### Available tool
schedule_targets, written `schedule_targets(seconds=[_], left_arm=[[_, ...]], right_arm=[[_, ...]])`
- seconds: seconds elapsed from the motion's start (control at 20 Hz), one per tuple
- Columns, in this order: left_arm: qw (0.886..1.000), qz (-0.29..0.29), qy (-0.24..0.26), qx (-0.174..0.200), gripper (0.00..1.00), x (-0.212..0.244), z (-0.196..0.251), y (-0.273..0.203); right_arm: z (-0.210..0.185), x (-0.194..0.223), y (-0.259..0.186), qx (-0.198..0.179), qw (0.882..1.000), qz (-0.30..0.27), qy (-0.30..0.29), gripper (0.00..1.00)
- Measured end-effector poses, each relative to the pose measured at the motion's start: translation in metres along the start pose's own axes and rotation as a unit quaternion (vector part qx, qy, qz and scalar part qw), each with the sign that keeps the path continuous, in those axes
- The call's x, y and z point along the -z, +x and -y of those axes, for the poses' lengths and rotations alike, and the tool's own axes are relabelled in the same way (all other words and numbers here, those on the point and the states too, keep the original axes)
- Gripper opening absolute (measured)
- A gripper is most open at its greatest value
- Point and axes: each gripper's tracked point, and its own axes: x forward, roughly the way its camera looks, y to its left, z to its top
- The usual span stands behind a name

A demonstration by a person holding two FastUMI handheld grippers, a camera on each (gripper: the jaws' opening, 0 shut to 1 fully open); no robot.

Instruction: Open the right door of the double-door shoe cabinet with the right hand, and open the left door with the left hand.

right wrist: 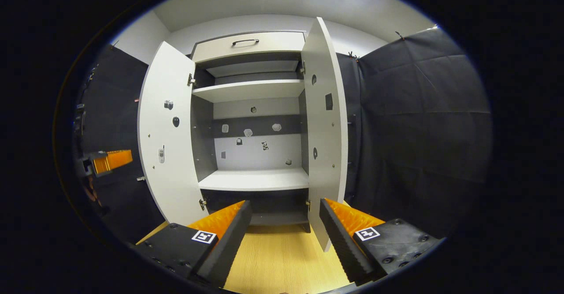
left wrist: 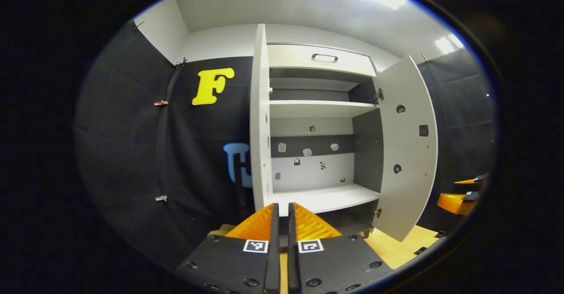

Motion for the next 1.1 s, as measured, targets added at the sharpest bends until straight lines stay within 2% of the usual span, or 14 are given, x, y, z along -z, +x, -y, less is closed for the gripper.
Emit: schedule_targets(seconds=[0.1,0.25,0.4,0.45,0.5,0.55,0.6,0.95,1.1], left_arm=[[1.0,-0.014,0.02,0.0,0.17,0.019,0.018,-0.002],[0.998,-0.032,0.05,0.003,0.35,0.04,0.044,-0.01],[0.999,-0.018,0.033,0.013,0.81,0.041,0.067,-0.019],[1.0,-0.015,0.018,0.017,0.91,0.044,0.074,-0.022],[1.0,-0.011,0.001,0.019,0.84,0.044,0.078,-0.024],[1.0,-0.006,-0.016,0.018,0.94,0.042,0.079,-0.025],[0.999,0.0,-0.031,0.015,0.96,0.04,0.079,-0.026],[0.995,0.024,-0.1,0.002,0.96,0.029,0.075,-0.031],[0.994,0.011,-0.106,0.004,0.95,0.038,0.079,-0.032]], right_arm=[[0.0,-0.004,0.001,-0.002,1.0,0.01,0.002,0.98],[0.004,0.005,0.002,-0.008,1.0,0.003,0.006,0.98],[0.007,0.02,0.0,-0.017,1.0,-0.017,0.012,0.98],[0.011,0.023,-0.003,-0.018,1.0,-0.021,0.011,0.98],[0.015,0.026,-0.005,-0.018,0.999,-0.024,0.011,0.98],[0.018,0.027,-0.007,-0.018,0.999,-0.027,0.011,0.98],[0.022,0.027,-0.009,-0.016,0.999,-0.027,0.009,0.98],[0.043,0.032,-0.029,0.001,0.999,-0.021,0.028,0.98],[0.042,0.039,-0.036,0.0,0.999,-0.027,0.02,0.98]])
